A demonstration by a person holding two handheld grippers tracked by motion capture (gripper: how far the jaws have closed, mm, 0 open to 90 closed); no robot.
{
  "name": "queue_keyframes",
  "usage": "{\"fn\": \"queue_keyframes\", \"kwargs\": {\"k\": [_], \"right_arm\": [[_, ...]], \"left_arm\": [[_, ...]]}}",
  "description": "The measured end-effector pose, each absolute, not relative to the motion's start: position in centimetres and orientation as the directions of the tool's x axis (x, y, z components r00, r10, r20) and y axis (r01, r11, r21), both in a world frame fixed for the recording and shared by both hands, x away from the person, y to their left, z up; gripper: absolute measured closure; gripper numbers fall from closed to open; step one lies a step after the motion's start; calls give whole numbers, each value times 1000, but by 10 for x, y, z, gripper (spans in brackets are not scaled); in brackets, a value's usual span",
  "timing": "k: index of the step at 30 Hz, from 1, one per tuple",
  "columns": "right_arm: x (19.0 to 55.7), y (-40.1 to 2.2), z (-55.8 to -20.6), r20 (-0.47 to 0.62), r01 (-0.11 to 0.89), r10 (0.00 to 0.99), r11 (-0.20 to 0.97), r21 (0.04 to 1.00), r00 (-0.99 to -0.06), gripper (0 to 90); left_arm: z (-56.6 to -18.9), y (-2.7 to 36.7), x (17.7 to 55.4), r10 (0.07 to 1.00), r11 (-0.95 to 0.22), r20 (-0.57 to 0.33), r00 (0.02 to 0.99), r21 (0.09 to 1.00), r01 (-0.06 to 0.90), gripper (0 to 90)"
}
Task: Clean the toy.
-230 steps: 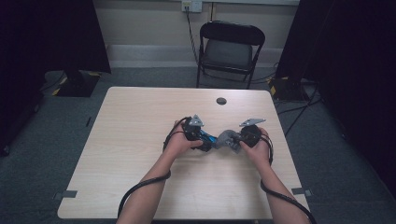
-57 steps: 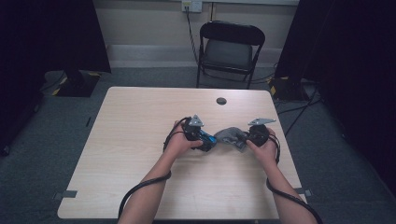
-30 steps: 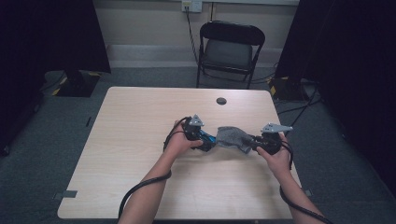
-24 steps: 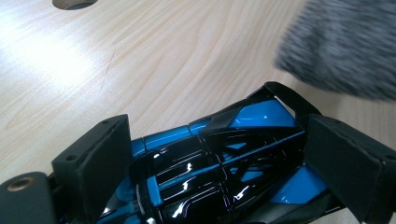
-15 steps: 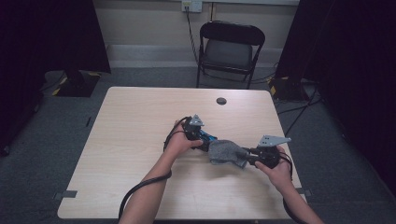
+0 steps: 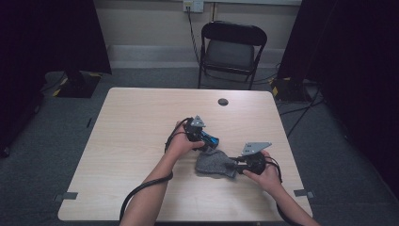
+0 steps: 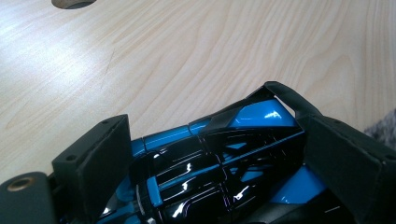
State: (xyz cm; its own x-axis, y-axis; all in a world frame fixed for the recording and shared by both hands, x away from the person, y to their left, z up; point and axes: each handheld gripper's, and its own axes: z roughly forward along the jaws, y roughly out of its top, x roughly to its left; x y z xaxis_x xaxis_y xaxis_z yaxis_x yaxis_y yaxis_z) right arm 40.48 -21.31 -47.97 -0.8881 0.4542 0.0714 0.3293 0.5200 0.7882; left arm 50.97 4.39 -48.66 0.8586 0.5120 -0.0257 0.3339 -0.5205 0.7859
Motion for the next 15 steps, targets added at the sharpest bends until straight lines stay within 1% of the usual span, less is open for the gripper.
{"fn": "queue_keyframes", "kwargs": {"k": [7, 12, 15], "right_arm": [[406, -201, -484, 86, 327, 413, 559, 762, -907, 725], [409, -200, -484, 68, 334, 443, 557, 760, -894, 725], [412, -204, -487, 77, 350, 462, 541, 765, -883, 726]], "left_arm": [[-487, 44, 510, 512, -518, -26, 858, 788, 333, 78], [-487, 44, 509, 512, -516, -25, 859, 790, 331, 78], [-487, 44, 509, 513, -515, -25, 858, 791, 331, 78]]}}
